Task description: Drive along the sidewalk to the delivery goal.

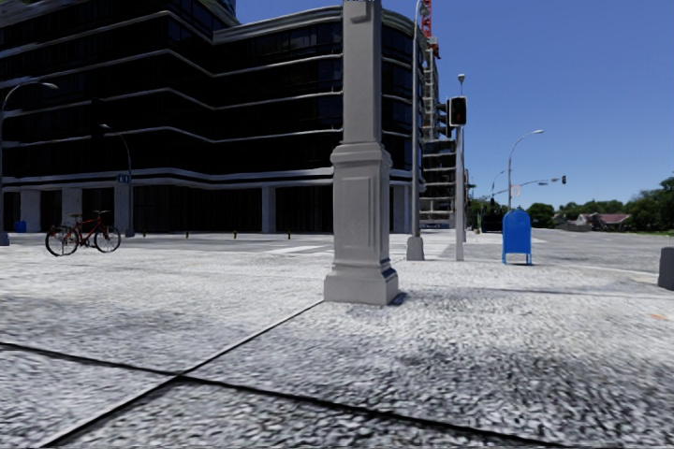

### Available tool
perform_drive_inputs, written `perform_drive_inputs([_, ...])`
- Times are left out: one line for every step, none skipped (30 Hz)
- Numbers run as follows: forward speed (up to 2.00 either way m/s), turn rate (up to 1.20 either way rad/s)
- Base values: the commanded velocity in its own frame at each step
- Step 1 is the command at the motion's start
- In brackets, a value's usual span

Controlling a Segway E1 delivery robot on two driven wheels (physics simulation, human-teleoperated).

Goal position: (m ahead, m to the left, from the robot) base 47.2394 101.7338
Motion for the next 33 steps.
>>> perform_drive_inputs([1.23, 1.02])
perform_drive_inputs([1.28, 1.02])
perform_drive_inputs([2.00, 1.02])
perform_drive_inputs([2.00, 1.02])
perform_drive_inputs([2.00, 1.02])
perform_drive_inputs([2.00, 1.02])
perform_drive_inputs([2.00, 1.02])
perform_drive_inputs([2.00, 1.02])
perform_drive_inputs([2.00, 1.02])
perform_drive_inputs([2.00, 1.02])
perform_drive_inputs([2.00, 1.02])
perform_drive_inputs([2.00, 1.02])
perform_drive_inputs([2.00, 1.02])
perform_drive_inputs([2.00, 1.02])
perform_drive_inputs([2.00, 1.02])
perform_drive_inputs([2.00, 1.02])
perform_drive_inputs([2.00, 1.02])
perform_drive_inputs([2.00, 1.02])
perform_drive_inputs([2.00, 1.02])
perform_drive_inputs([2.00, 1.02])
perform_drive_inputs([2.00, 1.02])
perform_drive_inputs([2.00, 1.02])
perform_drive_inputs([2.00, 1.02])
perform_drive_inputs([2.00, 1.02])
perform_drive_inputs([2.00, 1.02])
perform_drive_inputs([2.00, 1.02])
perform_drive_inputs([2.00, 1.01])
perform_drive_inputs([2.00, 1.01])
perform_drive_inputs([2.00, 1.00])
perform_drive_inputs([2.00, 1.00])
perform_drive_inputs([2.00, 1.00])
perform_drive_inputs([2.00, 1.00])
perform_drive_inputs([2.00, 1.00])
